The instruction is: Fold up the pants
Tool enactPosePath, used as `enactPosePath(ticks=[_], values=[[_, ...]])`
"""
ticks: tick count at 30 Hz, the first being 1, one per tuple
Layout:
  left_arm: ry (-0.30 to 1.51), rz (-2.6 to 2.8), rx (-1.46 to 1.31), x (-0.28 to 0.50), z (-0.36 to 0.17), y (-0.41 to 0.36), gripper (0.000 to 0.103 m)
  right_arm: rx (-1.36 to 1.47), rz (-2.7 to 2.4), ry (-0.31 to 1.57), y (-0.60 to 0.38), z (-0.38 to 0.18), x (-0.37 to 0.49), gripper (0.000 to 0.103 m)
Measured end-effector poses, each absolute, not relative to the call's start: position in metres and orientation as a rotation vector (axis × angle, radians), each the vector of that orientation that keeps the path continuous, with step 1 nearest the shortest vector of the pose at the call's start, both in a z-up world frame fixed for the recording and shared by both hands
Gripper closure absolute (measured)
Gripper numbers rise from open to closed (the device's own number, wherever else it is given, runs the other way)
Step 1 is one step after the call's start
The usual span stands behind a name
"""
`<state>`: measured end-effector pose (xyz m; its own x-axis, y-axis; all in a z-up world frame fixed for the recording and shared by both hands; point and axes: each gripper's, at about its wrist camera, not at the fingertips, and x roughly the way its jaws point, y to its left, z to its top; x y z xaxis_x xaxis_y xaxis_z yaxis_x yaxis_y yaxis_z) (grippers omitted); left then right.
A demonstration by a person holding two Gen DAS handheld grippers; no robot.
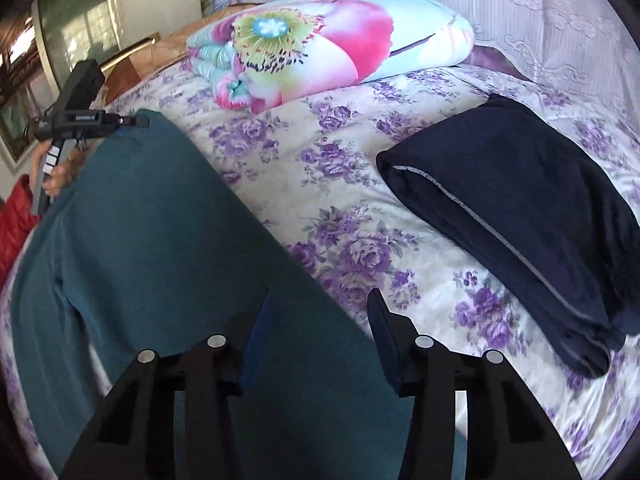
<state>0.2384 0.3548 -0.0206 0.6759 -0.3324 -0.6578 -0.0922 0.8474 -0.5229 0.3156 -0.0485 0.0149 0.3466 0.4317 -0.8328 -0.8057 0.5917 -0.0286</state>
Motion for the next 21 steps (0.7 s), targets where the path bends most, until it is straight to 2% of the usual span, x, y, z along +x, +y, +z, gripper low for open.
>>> enactPosePath(ticks=[2,4,5,6,14,21], values=[[0.819,-0.151,-0.557,0.239,-0.019,0.353,0.081,-0.481,0.857,0.912,-0.048,0.008,0.319,0.054],[0.805,-0.153,-0.555,0.238,-0.017,0.353,0.081,-0.485,0.857,0.907,-0.047,0.004,0.318,0.060],[0.800,-0.153,-0.555,0.238,-0.016,0.353,0.081,-0.477,0.860,0.894,-0.048,0.005,0.316,0.083],[0.795,-0.152,-0.556,0.237,-0.015,0.353,0.081,-0.455,0.867,0.897,-0.049,0.008,0.314,0.101],[0.713,-0.170,-0.550,0.215,0.009,0.354,0.081,-0.429,0.829,0.803,-0.055,0.049,0.268,0.101],[0.602,-0.203,-0.547,0.141,0.036,0.349,0.081,-0.444,0.854,0.674,-0.077,0.081,0.162,0.101]])
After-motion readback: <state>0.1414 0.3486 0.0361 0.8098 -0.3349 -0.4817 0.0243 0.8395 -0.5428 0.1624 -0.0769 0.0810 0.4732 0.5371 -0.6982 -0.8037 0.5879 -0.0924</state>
